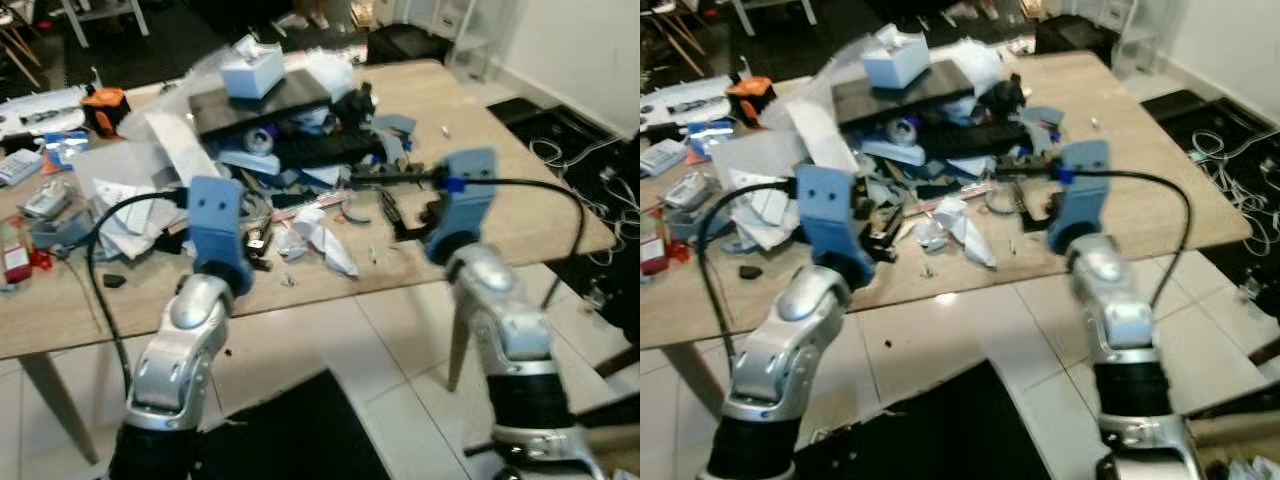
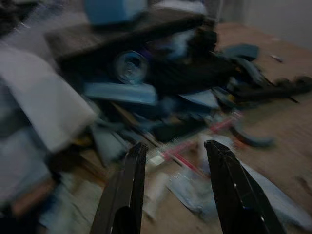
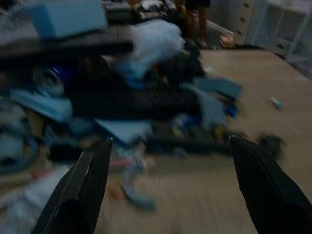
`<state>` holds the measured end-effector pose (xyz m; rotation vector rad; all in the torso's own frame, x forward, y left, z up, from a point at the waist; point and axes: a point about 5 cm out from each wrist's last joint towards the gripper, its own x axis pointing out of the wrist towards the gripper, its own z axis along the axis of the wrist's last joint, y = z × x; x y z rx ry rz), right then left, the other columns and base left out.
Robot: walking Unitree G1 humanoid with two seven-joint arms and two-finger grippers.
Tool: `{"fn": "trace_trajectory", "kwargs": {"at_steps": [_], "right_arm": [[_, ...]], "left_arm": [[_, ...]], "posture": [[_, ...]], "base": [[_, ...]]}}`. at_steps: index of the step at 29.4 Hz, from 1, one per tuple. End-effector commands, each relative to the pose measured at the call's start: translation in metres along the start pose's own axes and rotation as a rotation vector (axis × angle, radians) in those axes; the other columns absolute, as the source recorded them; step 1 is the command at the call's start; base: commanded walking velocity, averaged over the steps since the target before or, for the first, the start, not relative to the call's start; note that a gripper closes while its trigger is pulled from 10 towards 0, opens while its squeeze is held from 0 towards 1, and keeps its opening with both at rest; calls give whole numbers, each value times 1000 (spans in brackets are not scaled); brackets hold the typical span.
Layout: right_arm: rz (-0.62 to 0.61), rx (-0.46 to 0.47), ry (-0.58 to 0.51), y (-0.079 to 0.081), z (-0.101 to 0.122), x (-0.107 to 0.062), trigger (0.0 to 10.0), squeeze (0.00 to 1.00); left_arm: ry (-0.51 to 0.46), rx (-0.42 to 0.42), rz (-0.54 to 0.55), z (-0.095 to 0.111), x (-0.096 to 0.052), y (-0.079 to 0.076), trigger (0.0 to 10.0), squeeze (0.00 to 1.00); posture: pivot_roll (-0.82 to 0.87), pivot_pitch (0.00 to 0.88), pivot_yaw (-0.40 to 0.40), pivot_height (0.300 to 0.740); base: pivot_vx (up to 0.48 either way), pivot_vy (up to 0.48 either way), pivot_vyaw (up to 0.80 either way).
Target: Picking trash to rubbish bin
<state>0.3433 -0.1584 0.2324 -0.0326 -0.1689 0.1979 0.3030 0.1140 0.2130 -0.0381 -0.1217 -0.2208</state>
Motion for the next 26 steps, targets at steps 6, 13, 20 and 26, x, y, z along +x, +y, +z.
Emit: {"fn": "trace_trajectory", "kwargs": {"at_steps": [6, 13, 20, 26], "right_arm": [[58, 12, 28, 14, -4, 2, 10000, 0], [88, 15, 58, 16, -7, 3, 10000, 0], [142, -33, 146, 14, -13, 3, 10000, 0], [141, -60, 178, 5, -12, 2, 10000, 0]], "left_arm": [[31, 13, 29, -5, -2, 7, 10000, 0], [34, 27, 47, -6, -3, 8, 10000, 0], [50, 45, 40, -8, -4, 9, 10000, 0], [77, 54, 54, -10, -5, 11, 10000, 0]], "posture": [[51, 130, 39, 740], [53, 131, 34, 740], [55, 129, 32, 740], [55, 129, 33, 740]], "base": [[355, 0, 0], [39, 0, 0], [0, 0, 0], [0, 0, 0]]}}
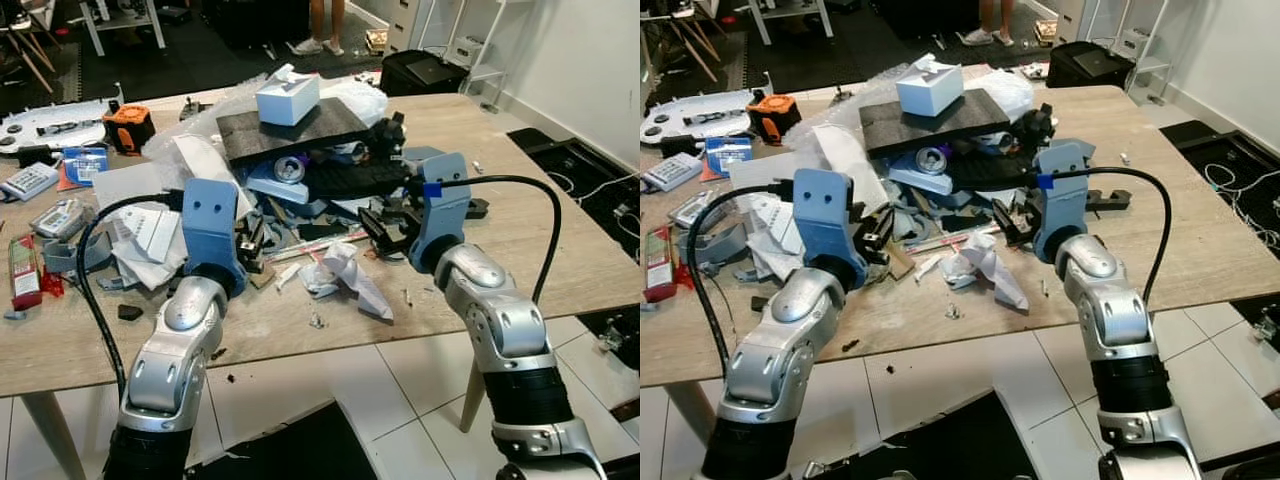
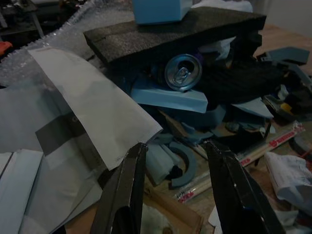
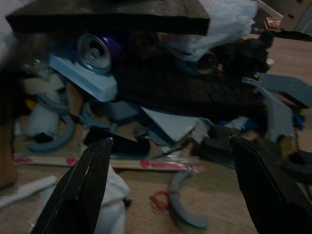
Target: Picking trash to rubbish bin
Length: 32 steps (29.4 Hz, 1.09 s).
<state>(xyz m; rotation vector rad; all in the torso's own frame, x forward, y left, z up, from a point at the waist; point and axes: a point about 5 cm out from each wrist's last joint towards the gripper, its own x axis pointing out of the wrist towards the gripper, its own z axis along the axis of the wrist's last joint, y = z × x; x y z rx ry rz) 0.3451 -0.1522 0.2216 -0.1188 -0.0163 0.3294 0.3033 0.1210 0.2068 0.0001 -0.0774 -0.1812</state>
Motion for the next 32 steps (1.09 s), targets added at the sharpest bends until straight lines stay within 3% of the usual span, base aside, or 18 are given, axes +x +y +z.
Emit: {"fn": "trace_trajectory", "kwargs": {"at_steps": [1, 6, 12, 15, 19, 20, 25, 27, 32], "right_arm": [[4, -3, 27, -2, -1, 0, 10000, 0], [25, -17, 51, -4, -1, -2, 10000, 0], [56, 2, 98, -9, 1, -4, 10000, 0], [157, 34, 169, -19, 11, -3, 10000, 0], [213, 46, 201, -20, 15, -2, 10000, 0], [318, 43, 255, -22, 22, -1, 10000, 1000], [407, 39, 297, -20, 25, -1, 10000, 1000], [507, 43, 342, -11, 21, 0, 10000, 1000], [629, 32, 402, 2, 14, -2, 10000, 1000]], "left_arm": [[41, 27, 16, -6, -2, 4, 10000, 0], [60, 48, 17, -9, -2, 4, 10000, 0], [72, 57, 19, -11, -2, 4, 10000, 0], [65, 124, -39, -8, 0, 2, 10000, 0], [50, 135, -73, -5, 0, 2, 10000, 0], [18, 155, -166, 3, 4, 3, 10000, 0], [-28, 193, -257, 15, 9, 7, 10000, 0], [-62, 244, -327, 28, 15, 12, 10000, 0], [-80, 280, -413, 37, 18, 12, 10000, 0]], "posture": [[52, 128, 35, 740], [51, 130, 37, 740], [49, 136, 37, 740], [44, 153, 47, 740], [44, 153, 47, 740], [48, 156, 35, 740], [48, 156, 35, 740], [53, 153, 38, 740], [53, 156, 52, 740]], "base": [[0, -480, 0], [0, -480, 0], [0, 0, 0], [0, 0, 0], [0, 0, 0], [0, 0, 0], [0, 0, 0], [0, 0, 0], [0, 0, 0]]}}
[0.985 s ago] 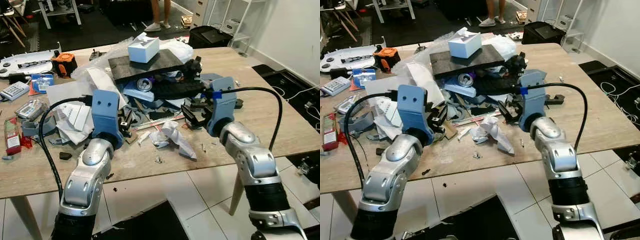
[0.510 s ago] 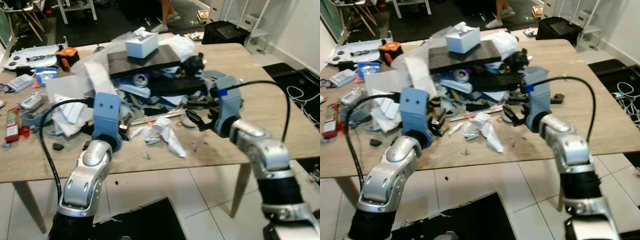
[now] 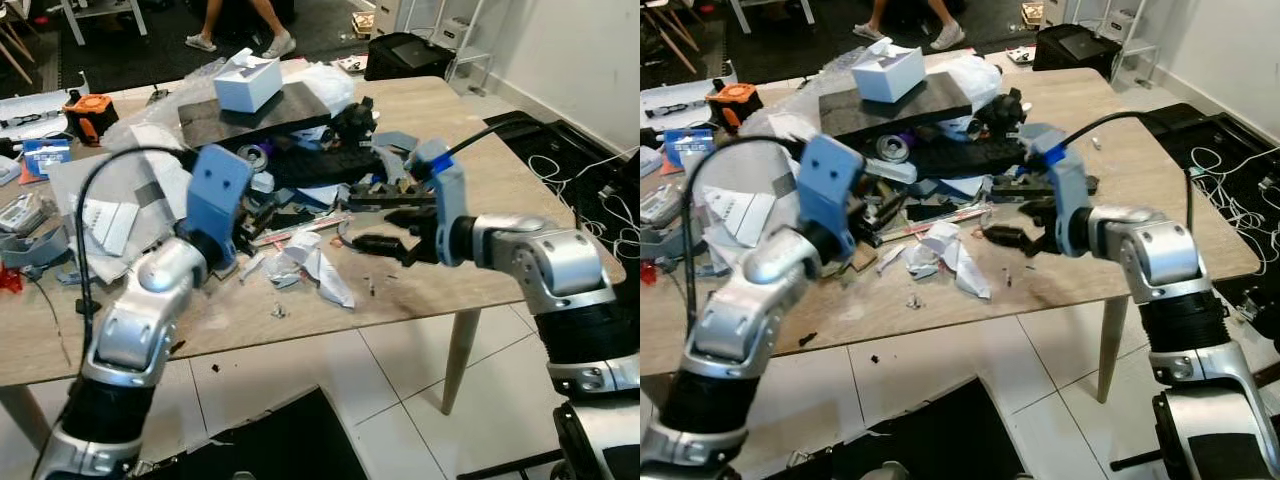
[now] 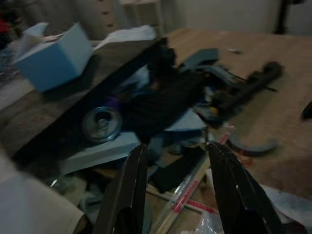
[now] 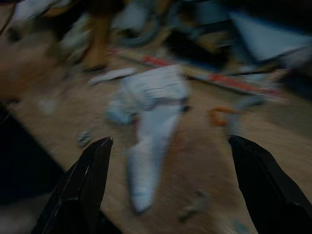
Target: Picking trash to rubbish bin
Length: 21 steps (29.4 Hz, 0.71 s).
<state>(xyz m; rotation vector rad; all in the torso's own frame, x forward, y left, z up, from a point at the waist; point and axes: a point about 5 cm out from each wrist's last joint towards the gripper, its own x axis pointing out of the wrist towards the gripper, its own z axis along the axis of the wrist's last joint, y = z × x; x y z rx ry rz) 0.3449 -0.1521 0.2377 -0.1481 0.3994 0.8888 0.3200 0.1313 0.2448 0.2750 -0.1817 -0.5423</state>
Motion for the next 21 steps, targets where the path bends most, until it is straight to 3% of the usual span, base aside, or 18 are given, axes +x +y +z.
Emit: {"fn": "trace_trajectory", "kwargs": {"at_steps": [1, 6, 10, 11, 12, 17, 21], "right_arm": [[75, -13, 59, 8, -6, 5, 10000, 1000], [107, -63, 133, 13, -10, 13, 10000, 1000], [49, -112, 172, 9, -14, 20, 10000, 1000], [17, -144, 193, 7, -16, 24, 10000, 129], [-16, -176, 209, 5, -18, 28, 10000, 0], [-67, -189, 222, 3, -24, 42, 10000, 0], [-12, -158, 245, 11, -34, 55, 10000, 0]], "left_arm": [[-11, 17, -69, 2, 1, -2, 10000, 0], [-43, -9, -174, 7, 1, -8, 10000, 0], [-50, -22, -248, 8, 0, -18, 10000, 0], [-48, -28, -298, 7, -1, -24, 10000, 0], [-46, -29, -340, 7, -1, -30, 10000, 0], [-25, -26, -440, 2, -3, -42, 10000, 0], [3, 2, -527, -2, -6, -48, 10000, 0]], "posture": [[53, 156, 52, 740], [55, 160, 57, 740], [57, 161, 56, 740], [60, 161, 54, 740], [60, 161, 54, 740], [64, 162, 58, 740], [69, 163, 58, 740]], "base": [[0, 0, 0], [0, 0, 0], [0, 0, 0], [0, 0, 0], [0, 0, 0], [0, 0, 0], [0, 0, 0]]}}
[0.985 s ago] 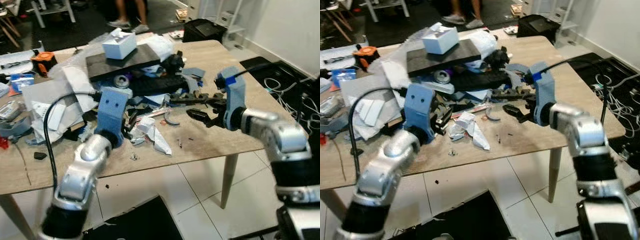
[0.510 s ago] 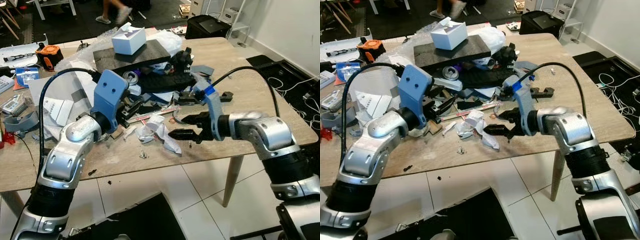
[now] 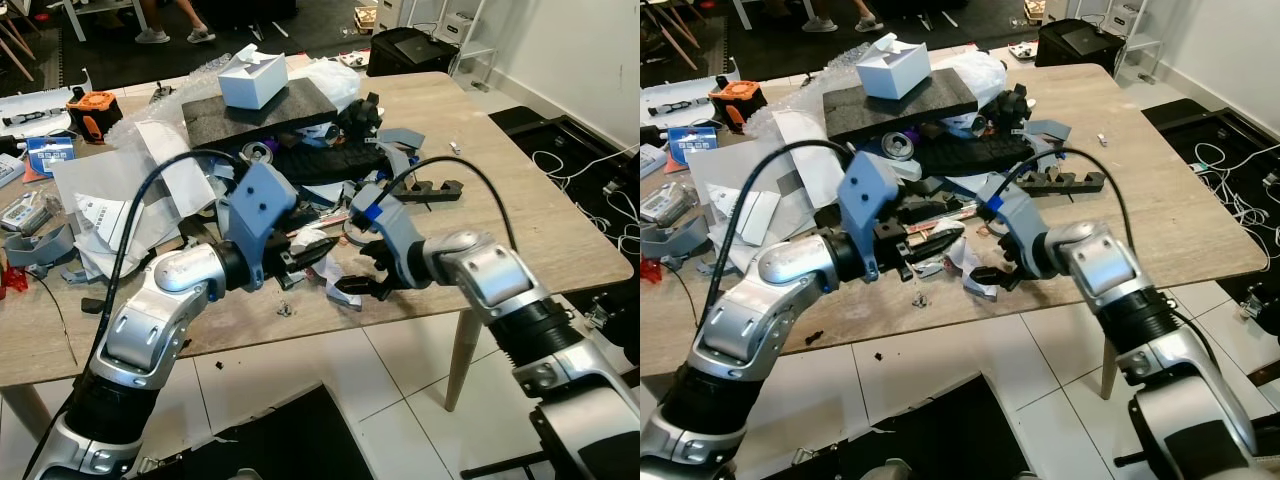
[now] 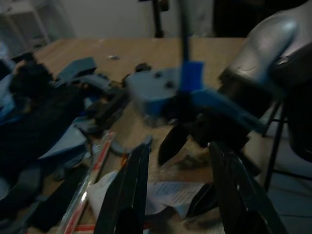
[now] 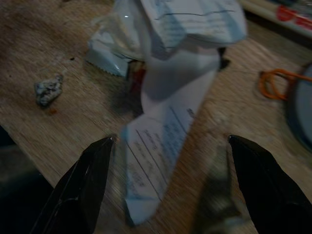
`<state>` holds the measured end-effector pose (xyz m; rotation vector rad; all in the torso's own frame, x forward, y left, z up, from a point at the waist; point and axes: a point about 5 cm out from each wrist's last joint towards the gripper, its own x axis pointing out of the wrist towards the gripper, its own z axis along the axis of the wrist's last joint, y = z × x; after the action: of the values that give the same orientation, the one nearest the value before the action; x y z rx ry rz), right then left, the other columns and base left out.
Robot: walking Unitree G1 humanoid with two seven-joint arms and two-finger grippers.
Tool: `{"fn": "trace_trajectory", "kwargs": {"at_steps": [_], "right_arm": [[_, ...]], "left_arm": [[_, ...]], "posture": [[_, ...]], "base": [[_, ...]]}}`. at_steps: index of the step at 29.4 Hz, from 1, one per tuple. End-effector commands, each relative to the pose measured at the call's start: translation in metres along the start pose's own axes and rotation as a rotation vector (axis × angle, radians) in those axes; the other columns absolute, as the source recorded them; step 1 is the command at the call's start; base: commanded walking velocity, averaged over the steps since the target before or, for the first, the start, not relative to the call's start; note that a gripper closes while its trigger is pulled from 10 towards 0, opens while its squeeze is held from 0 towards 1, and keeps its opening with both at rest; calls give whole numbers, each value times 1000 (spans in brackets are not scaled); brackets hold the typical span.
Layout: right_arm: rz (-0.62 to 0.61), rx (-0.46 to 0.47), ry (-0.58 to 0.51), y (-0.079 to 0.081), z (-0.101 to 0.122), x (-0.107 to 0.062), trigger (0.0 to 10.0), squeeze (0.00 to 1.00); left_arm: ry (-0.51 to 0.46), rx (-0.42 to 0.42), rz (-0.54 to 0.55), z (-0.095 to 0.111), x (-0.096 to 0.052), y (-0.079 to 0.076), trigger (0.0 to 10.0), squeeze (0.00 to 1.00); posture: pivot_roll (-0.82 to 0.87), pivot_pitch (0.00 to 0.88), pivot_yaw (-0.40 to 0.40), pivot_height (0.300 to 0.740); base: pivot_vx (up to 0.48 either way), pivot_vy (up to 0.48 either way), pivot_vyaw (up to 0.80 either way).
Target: Picking trash to rubbish bin
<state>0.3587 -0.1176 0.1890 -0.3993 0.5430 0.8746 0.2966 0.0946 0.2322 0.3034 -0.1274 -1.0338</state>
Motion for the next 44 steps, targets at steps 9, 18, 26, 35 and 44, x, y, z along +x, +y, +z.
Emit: {"fn": "trace_trajectory", "kwargs": {"at_steps": [9, 18, 26, 35, 44], "right_arm": [[37, -14, -8, 4, 7, 10, 10000, 0], [28, -46, 68, 8, -6, 17, 10000, 0], [26, -61, 111, 6, -11, 16, 4863, 0], [28, -47, 136, 5, -17, 15, 0, 0], [8, -26, 132, 0, -17, 11, 0, 0]], "left_arm": [[38, 16, -137, -8, -8, -9, 10000, 0], [81, 50, -193, -17, -6, -16, 10000, 0], [72, 44, -208, -18, -2, -20, 10000, 0], [21, -37, -190, -17, 2, -20, 10000, 0], [7, -38, -186, -15, 2, -17, 10000, 0]], "posture": [[80, 148, 41, 740], [75, 139, 39, 740], [70, 133, 40, 740], [65, 134, 35, 740], [65, 134, 35, 740]], "base": [[0, 0, 0], [0, 0, 0], [0, 0, 0], [0, 0, 0], [0, 0, 0]]}}
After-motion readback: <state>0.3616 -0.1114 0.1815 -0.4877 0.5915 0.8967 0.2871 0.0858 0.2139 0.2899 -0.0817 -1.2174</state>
